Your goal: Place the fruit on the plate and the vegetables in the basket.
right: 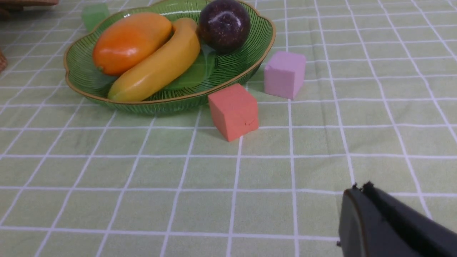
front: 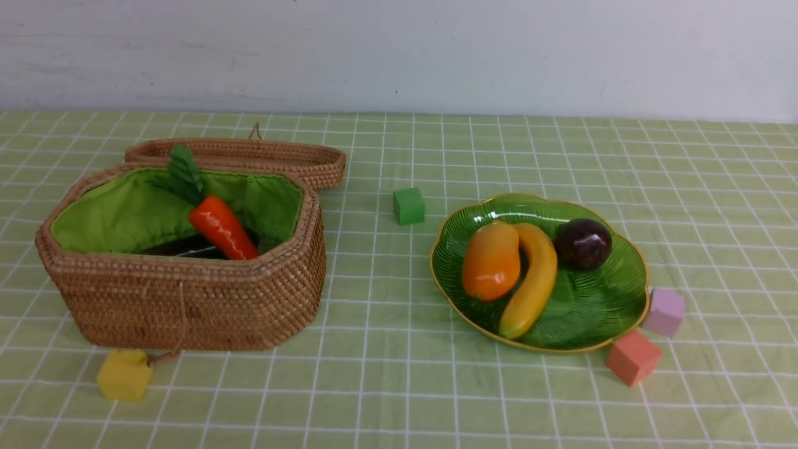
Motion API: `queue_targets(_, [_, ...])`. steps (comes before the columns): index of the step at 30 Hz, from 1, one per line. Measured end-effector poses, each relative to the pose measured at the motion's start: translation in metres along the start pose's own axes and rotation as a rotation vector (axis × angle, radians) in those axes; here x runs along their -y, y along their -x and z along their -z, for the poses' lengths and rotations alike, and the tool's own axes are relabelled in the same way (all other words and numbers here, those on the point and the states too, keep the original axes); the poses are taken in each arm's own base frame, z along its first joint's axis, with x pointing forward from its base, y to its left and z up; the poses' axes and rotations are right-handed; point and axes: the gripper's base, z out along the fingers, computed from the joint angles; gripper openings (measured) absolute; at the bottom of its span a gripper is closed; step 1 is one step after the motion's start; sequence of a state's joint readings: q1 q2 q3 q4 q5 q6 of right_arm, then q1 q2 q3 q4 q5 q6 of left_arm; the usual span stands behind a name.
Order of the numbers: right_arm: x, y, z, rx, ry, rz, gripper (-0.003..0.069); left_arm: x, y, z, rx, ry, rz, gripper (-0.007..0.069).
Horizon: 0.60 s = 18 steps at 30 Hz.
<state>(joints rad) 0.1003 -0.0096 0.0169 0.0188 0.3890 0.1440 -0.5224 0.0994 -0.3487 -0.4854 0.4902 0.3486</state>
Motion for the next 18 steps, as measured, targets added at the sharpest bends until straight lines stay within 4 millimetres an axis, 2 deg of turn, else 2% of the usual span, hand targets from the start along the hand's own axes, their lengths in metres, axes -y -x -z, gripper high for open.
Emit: queue_targets(18, [0.0000,0.0000,0.0000,0.000,0.000,-0.001,-0.0010,0.0000,0.0000,0.0000,-0.001,0.000,-0.001,-0.0011])
